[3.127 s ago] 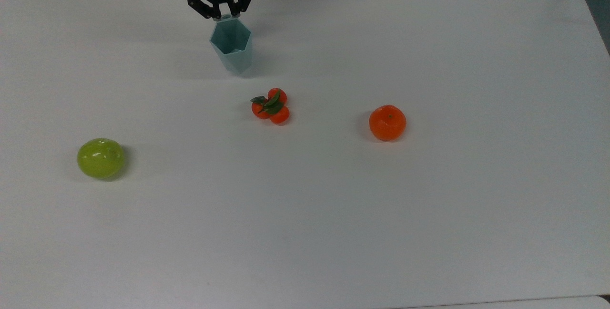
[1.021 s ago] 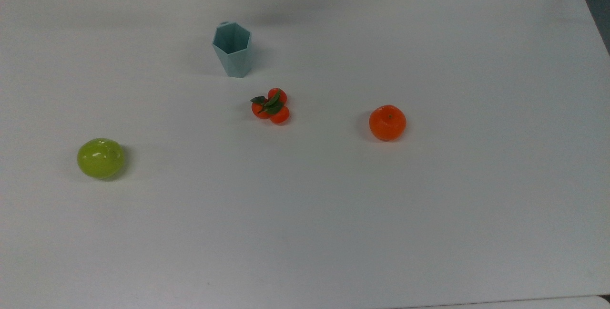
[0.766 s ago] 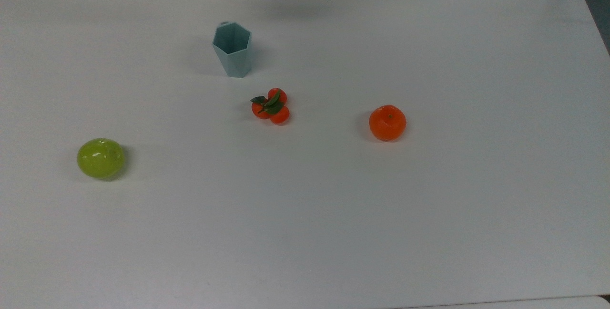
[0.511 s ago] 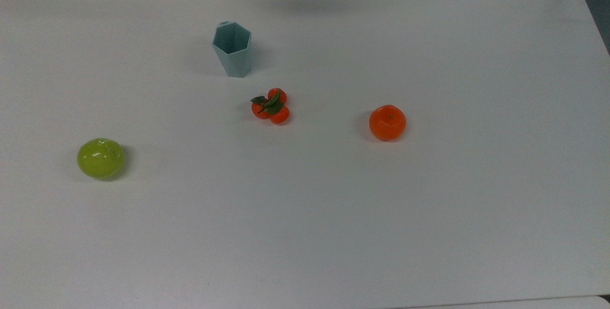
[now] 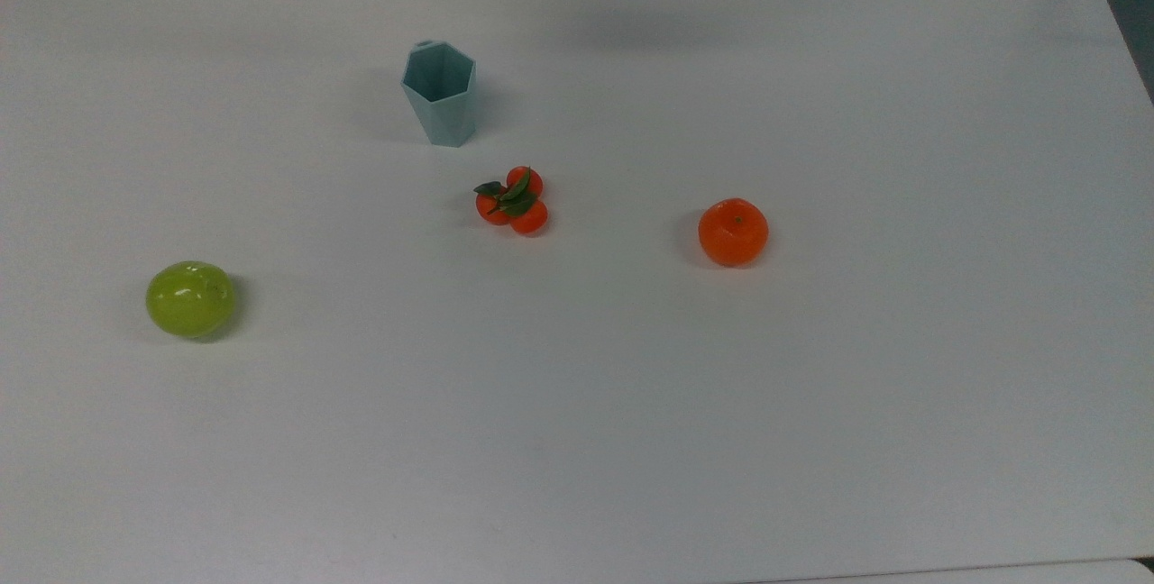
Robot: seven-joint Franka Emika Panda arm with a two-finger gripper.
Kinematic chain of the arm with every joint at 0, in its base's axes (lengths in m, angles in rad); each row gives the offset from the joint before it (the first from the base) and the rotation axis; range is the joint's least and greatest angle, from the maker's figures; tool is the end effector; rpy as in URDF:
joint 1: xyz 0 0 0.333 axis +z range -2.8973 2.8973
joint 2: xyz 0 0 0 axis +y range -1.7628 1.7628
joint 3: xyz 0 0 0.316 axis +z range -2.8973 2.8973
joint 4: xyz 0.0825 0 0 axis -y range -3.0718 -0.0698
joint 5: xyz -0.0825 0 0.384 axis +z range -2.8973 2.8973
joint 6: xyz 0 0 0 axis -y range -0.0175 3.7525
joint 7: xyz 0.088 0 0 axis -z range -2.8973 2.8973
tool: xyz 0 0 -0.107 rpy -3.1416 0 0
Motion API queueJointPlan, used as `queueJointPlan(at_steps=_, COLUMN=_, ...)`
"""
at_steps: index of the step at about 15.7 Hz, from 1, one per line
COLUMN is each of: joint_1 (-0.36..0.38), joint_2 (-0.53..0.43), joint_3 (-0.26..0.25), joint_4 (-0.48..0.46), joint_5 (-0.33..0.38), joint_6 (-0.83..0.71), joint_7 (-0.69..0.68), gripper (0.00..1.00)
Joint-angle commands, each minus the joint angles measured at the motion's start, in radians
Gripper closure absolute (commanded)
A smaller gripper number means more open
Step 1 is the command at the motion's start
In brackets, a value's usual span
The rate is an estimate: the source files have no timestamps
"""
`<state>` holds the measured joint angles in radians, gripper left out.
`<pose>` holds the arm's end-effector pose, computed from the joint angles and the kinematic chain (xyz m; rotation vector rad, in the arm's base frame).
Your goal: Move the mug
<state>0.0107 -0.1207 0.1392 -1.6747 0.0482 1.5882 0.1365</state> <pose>0.5111 0.0870 0.6410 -3.1054 -0.0196 -0.0438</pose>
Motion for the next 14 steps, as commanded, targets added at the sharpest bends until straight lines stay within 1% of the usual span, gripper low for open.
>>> queueJointPlan(at_steps=1, joint_1=-0.003, joint_2=0.010, joint_3=-0.041, joint_4=-0.002, joint_5=0.002, joint_6=0.097, joint_7=-0.020, gripper=0.00)
queueJointPlan(at_steps=3, joint_1=0.014, joint_2=0.012, joint_3=-0.072, joint_4=-0.013, joint_5=0.002, joint_6=0.140, joint_7=-0.085, gripper=0.00)
queueJointPlan(at_steps=4, joint_1=0.031, joint_2=0.012, joint_3=-0.097, joint_4=-0.014, joint_5=0.002, joint_6=0.154, joint_7=-0.110, gripper=0.00)
queueJointPlan(at_steps=5, joint_1=0.052, joint_2=0.015, joint_3=-0.127, joint_4=-0.017, joint_5=0.002, joint_6=0.157, joint_7=-0.119, gripper=0.00)
queueJointPlan(at_steps=6, joint_1=0.055, joint_2=0.016, joint_3=-0.134, joint_4=-0.017, joint_5=0.002, joint_6=0.157, joint_7=-0.121, gripper=0.00)
queueJointPlan(at_steps=14, joint_1=0.058, joint_2=0.015, joint_3=-0.133, joint_4=-0.019, joint_5=0.002, joint_6=0.154, joint_7=-0.115, gripper=0.00)
